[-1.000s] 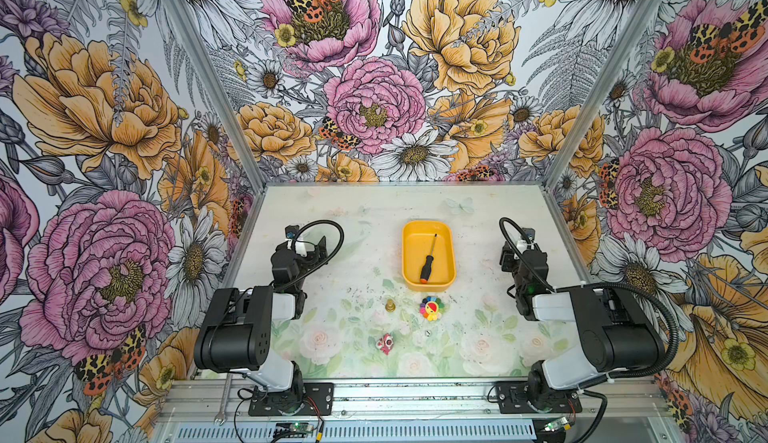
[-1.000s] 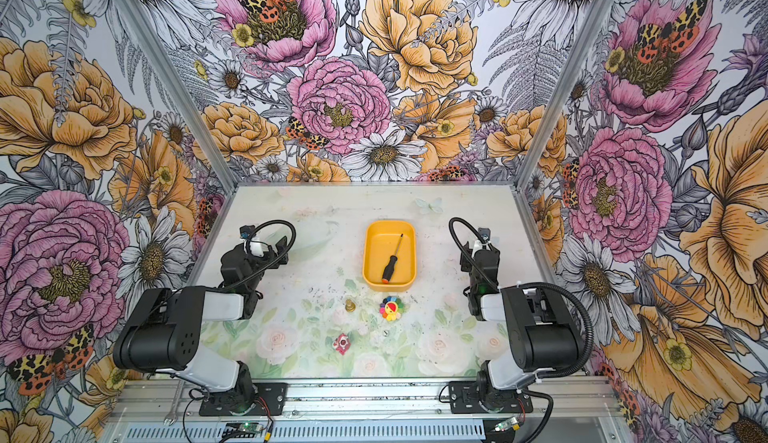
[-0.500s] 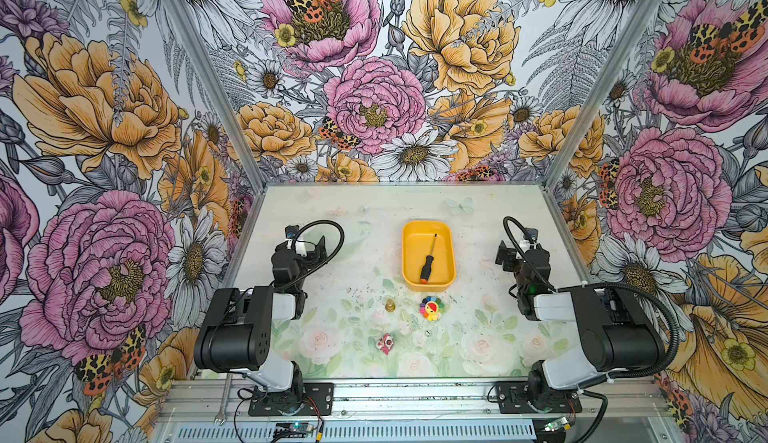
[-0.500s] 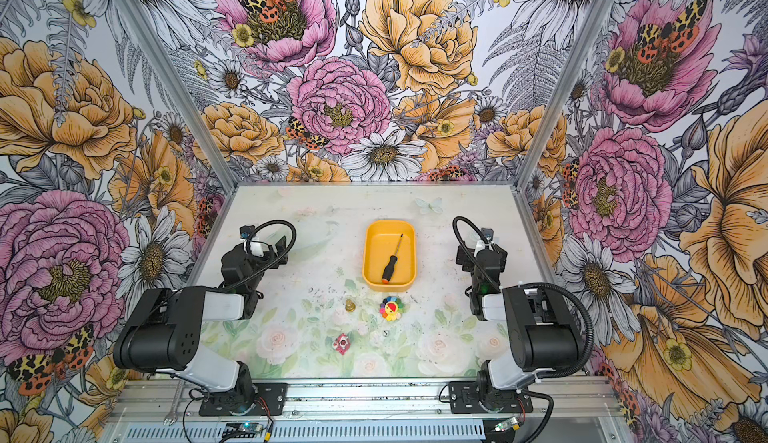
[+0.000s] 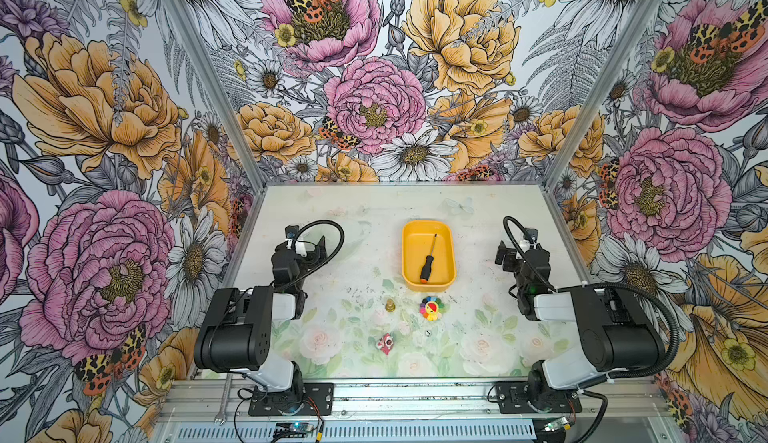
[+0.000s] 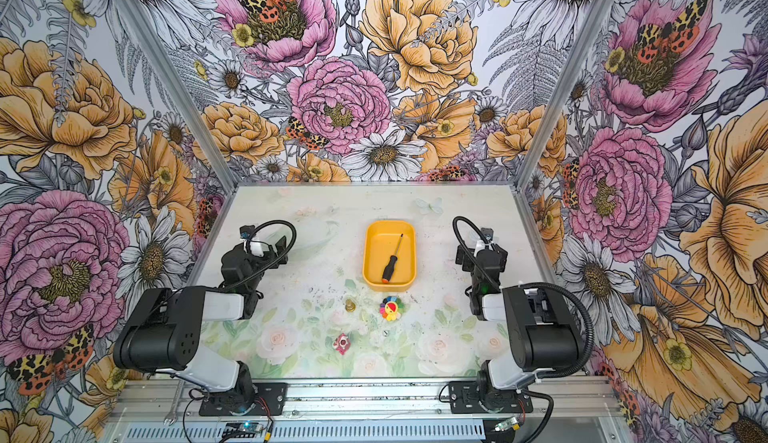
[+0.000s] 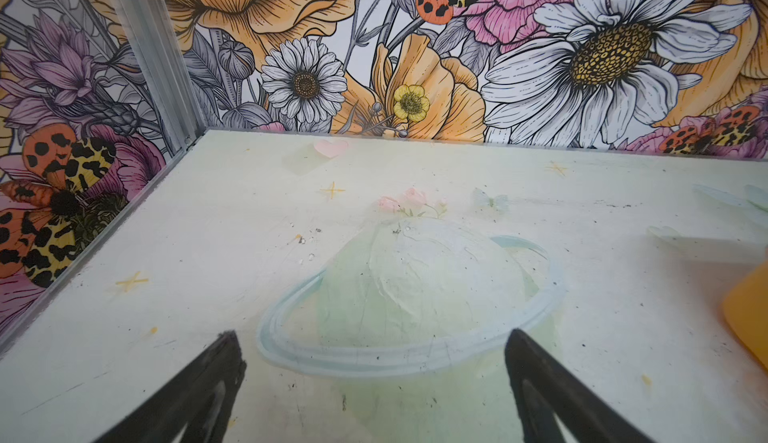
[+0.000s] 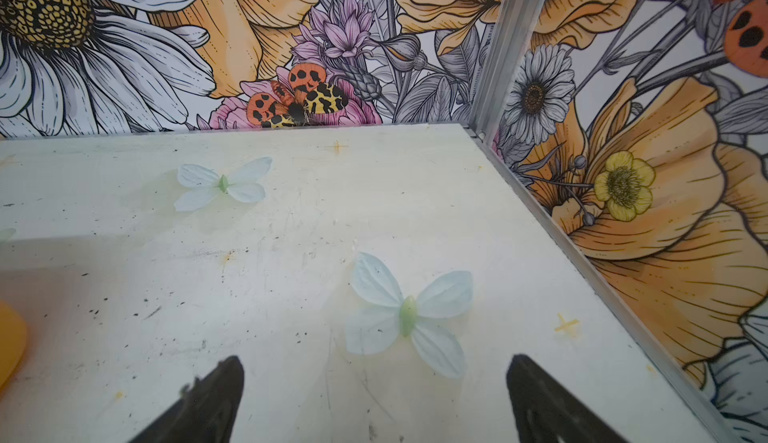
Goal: Put the screwdriver in the bin
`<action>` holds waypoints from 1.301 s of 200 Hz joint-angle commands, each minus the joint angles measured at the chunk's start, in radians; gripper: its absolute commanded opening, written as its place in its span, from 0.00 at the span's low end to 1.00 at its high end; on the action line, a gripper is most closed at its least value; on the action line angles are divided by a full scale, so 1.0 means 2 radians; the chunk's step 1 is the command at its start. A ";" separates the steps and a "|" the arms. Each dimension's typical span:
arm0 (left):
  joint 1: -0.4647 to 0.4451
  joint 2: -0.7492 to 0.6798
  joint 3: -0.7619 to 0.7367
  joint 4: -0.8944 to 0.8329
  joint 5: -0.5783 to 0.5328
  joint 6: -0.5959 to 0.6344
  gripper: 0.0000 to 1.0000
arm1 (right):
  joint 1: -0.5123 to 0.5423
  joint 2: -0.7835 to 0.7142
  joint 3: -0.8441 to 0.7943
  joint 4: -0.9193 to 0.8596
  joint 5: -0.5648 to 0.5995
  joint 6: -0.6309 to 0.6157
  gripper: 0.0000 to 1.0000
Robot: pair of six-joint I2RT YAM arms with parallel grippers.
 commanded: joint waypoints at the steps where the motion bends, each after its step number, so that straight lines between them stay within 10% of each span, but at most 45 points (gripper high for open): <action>1: 0.001 0.000 -0.002 0.013 -0.003 0.005 0.99 | 0.000 0.000 0.011 0.011 0.000 0.001 0.99; 260: 0.000 0.000 -0.002 0.013 0.005 0.008 0.99 | -0.001 0.000 0.013 0.008 -0.003 0.002 1.00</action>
